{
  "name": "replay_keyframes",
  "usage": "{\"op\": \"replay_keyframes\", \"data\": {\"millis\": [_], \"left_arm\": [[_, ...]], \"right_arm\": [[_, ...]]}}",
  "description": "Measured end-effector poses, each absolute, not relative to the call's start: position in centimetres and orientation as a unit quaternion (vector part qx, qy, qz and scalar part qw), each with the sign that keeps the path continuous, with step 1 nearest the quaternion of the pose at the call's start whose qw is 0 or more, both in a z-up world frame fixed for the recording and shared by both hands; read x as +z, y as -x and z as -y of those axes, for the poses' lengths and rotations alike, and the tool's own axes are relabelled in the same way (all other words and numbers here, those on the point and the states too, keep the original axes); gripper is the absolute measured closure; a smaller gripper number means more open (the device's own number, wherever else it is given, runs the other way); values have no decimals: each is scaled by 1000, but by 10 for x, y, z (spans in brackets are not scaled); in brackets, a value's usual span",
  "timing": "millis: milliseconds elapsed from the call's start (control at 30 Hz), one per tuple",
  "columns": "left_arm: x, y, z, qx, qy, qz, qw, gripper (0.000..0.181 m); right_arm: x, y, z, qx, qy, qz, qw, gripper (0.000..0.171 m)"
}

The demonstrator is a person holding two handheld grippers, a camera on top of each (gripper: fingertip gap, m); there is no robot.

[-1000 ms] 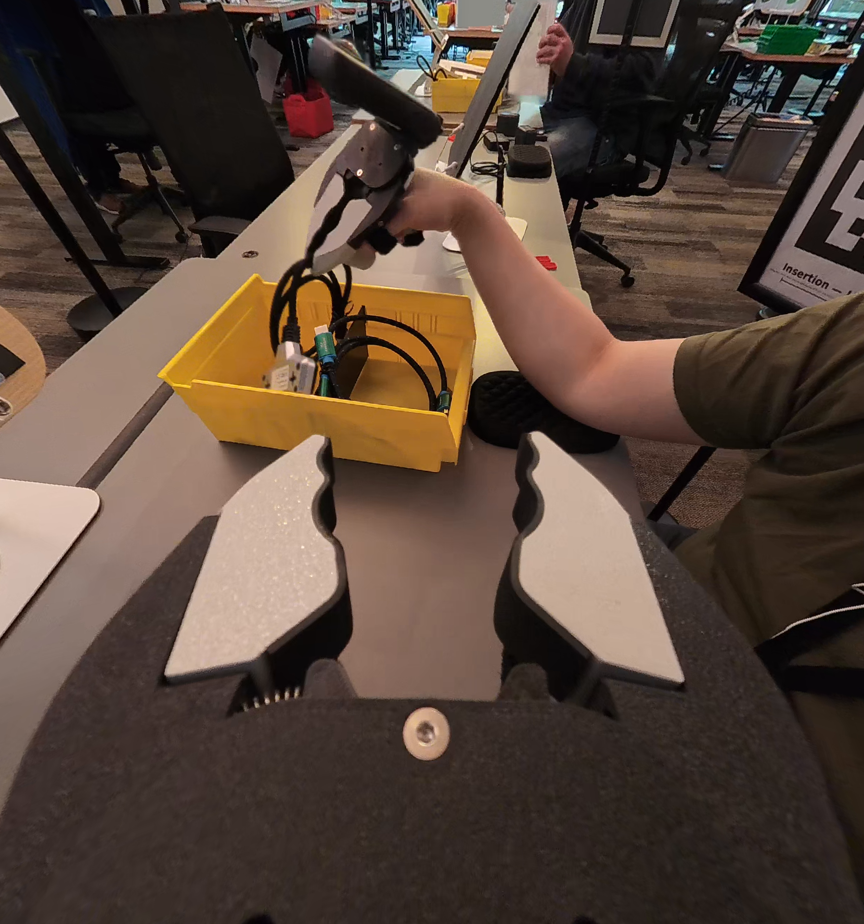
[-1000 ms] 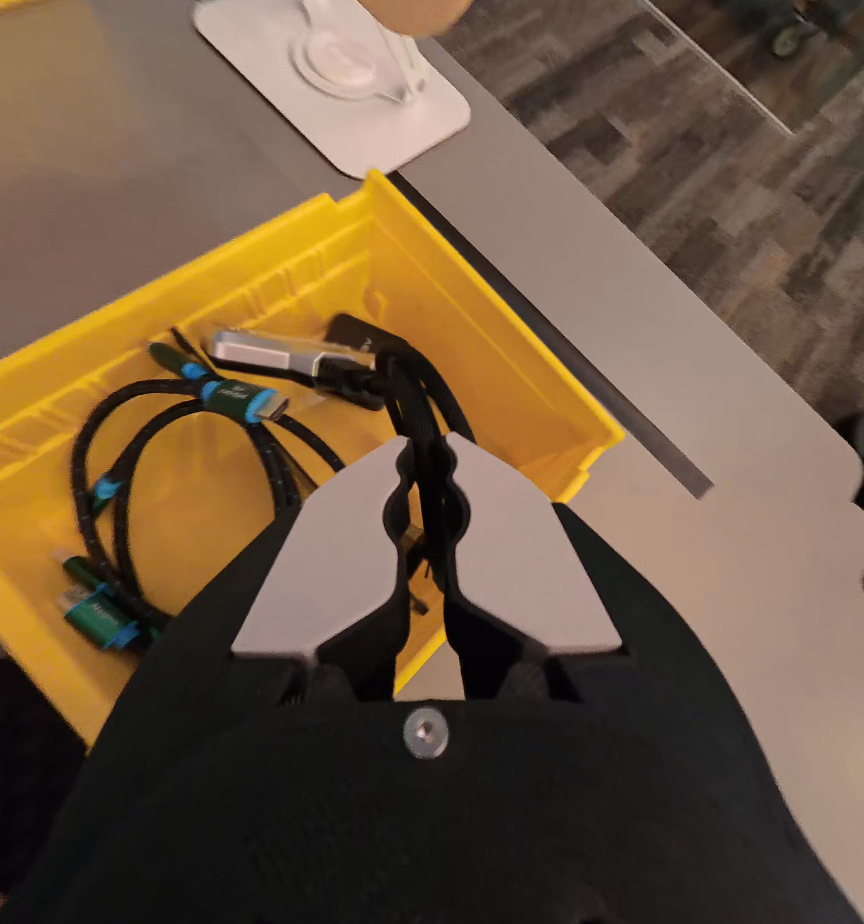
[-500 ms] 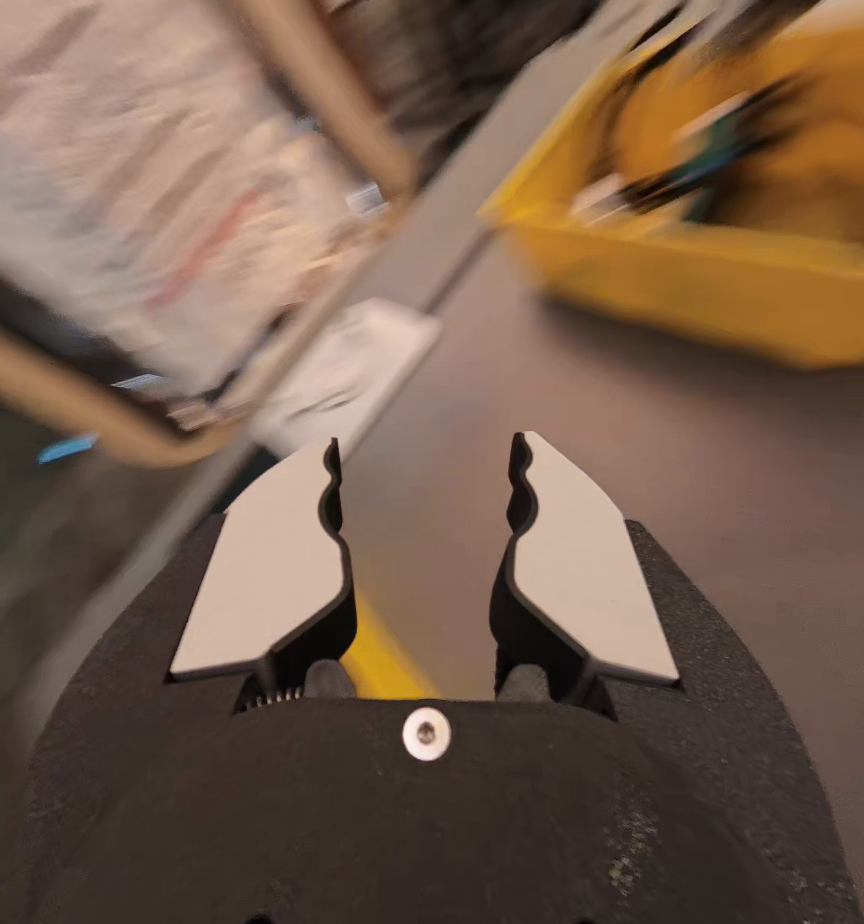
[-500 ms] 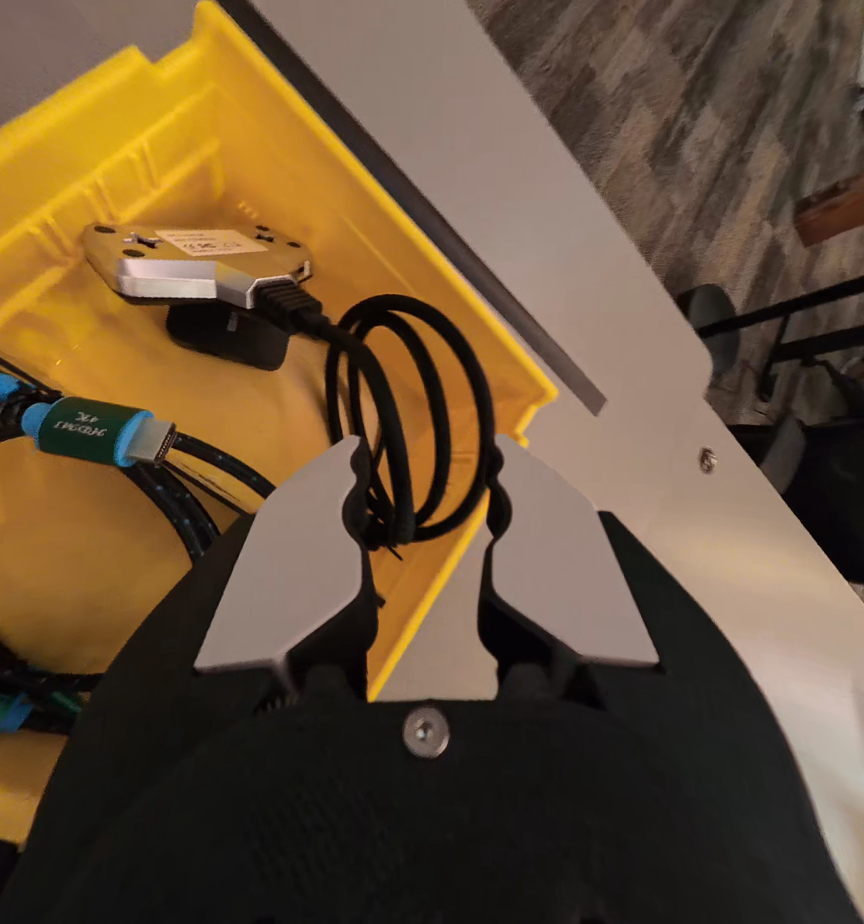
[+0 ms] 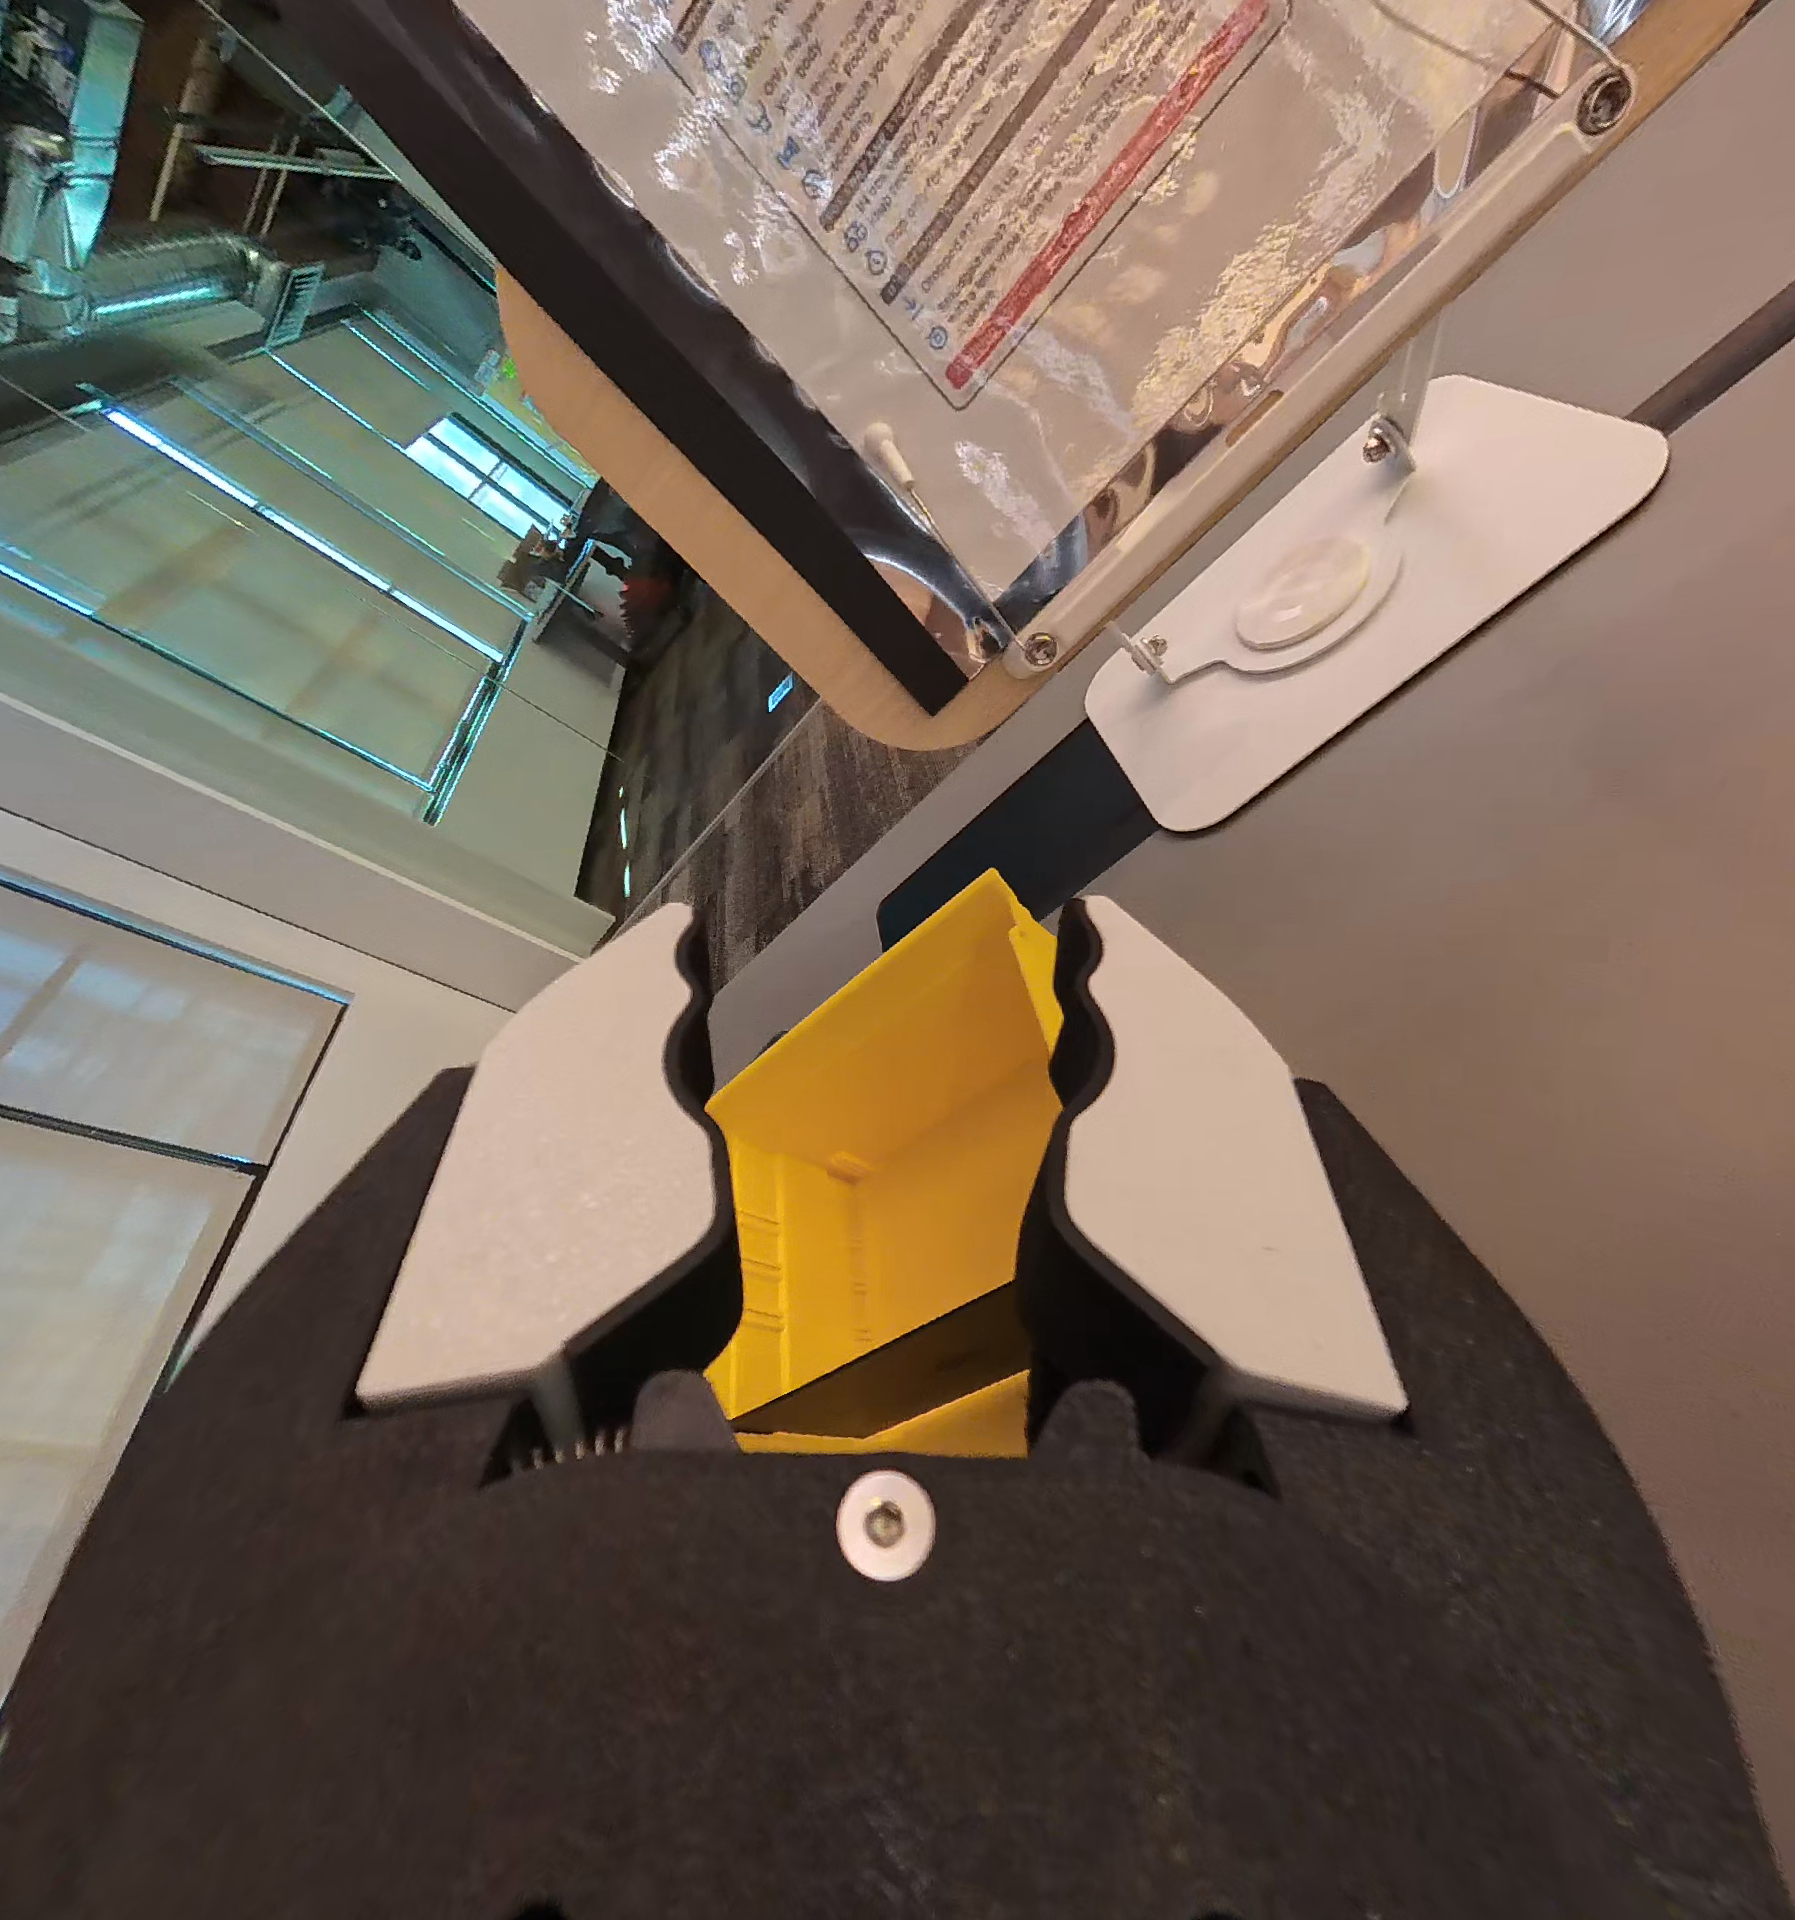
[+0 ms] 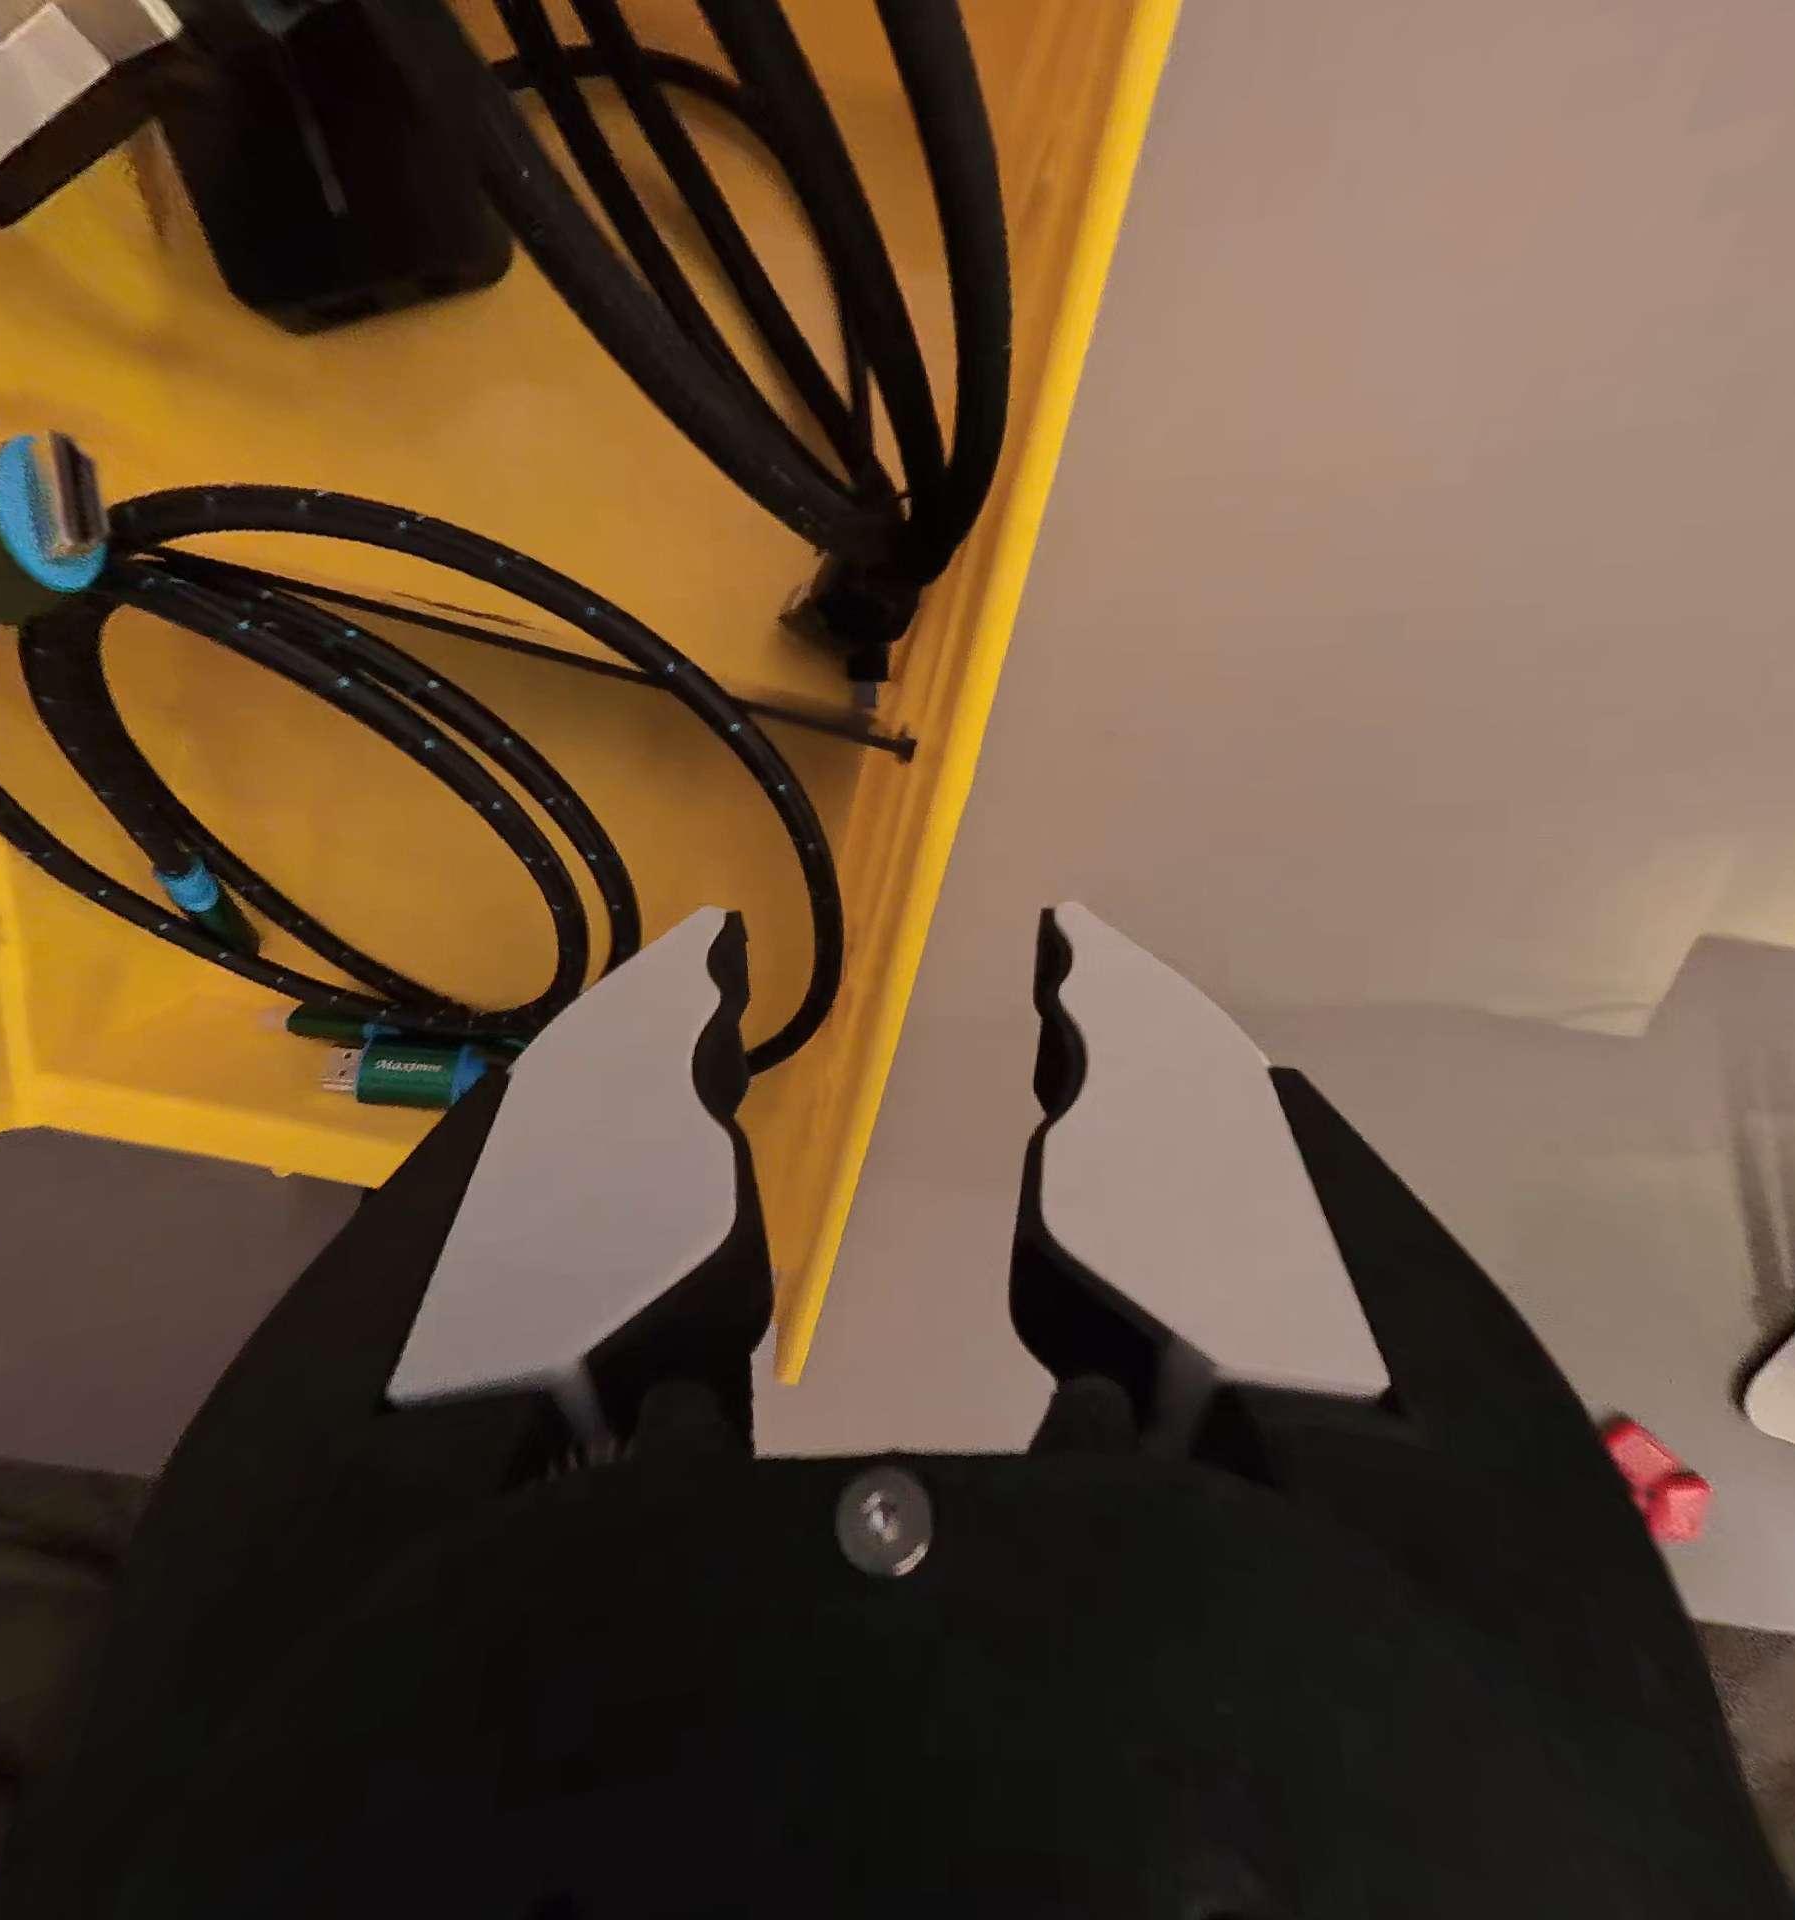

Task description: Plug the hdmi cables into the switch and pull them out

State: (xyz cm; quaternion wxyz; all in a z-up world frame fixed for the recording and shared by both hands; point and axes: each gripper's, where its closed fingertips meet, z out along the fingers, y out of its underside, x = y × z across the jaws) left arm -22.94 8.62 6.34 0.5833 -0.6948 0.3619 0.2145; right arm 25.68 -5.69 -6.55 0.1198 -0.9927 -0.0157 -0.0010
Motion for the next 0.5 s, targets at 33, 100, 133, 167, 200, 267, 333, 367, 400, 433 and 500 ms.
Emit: {"op": "replay_keyframes", "data": {"millis": [33,100,133,167,200,267,333,367,400,433,500], "left_arm": [[63,229,-86,214,695,-363,583,118],[63,231,-87,220,694,-363,581,118],[63,231,-87,221,694,-363,581,118],[62,231,-87,221,695,-363,580,118],[62,231,-88,221,696,-363,579,118],[61,233,-89,220,699,-365,574,118],[60,244,-91,222,710,-361,562,117],[60,255,-94,221,724,-353,549,118],[57,270,-96,213,749,-340,528,120],[51,288,-97,196,782,-323,496,121],[38,330,-96,161,845,-280,427,117]], "right_arm": [[-67,-254,58,11,993,19,118,117],[-68,-251,59,18,993,32,115,117],[-69,-249,60,21,993,35,113,117],[-70,-248,61,25,993,35,110,117],[-72,-248,62,27,993,36,105,117],[-77,-250,64,25,995,36,90,118],[-85,-253,67,28,996,31,72,121],[-89,-255,67,26,997,30,65,125],[-94,-258,68,24,998,27,57,128],[-98,-260,69,27,998,24,47,129],[-107,-260,72,47,998,14,28,128]]}}
